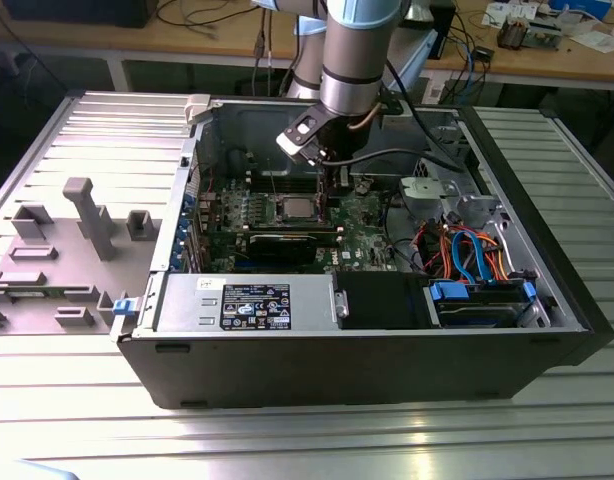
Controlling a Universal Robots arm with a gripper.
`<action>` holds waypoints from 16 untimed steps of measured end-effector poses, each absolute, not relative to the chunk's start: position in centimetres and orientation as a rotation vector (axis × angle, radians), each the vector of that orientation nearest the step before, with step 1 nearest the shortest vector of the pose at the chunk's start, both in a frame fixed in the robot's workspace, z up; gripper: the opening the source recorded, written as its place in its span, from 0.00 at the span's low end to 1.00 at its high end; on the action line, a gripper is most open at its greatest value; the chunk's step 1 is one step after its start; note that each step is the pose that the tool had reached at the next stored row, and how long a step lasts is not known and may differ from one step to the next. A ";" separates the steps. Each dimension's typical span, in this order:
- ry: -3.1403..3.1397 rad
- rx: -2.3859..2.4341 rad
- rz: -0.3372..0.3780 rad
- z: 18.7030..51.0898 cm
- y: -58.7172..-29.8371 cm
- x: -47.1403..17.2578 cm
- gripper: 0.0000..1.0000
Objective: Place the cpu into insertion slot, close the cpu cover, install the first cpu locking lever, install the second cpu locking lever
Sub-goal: 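Close the cpu cover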
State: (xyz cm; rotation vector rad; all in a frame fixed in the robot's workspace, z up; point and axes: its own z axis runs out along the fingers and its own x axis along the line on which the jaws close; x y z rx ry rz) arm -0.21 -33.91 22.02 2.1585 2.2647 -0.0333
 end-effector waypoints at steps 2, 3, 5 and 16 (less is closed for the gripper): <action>2.265 2.159 -0.033 22.0 -33.9 -0.4 0.11; 2.265 2.158 -0.033 22.0 -33.9 -0.6 0.11; 2.265 2.158 -0.033 22.0 -33.9 -0.9 0.11; 2.265 2.158 -0.033 21.9 -33.9 -1.9 0.11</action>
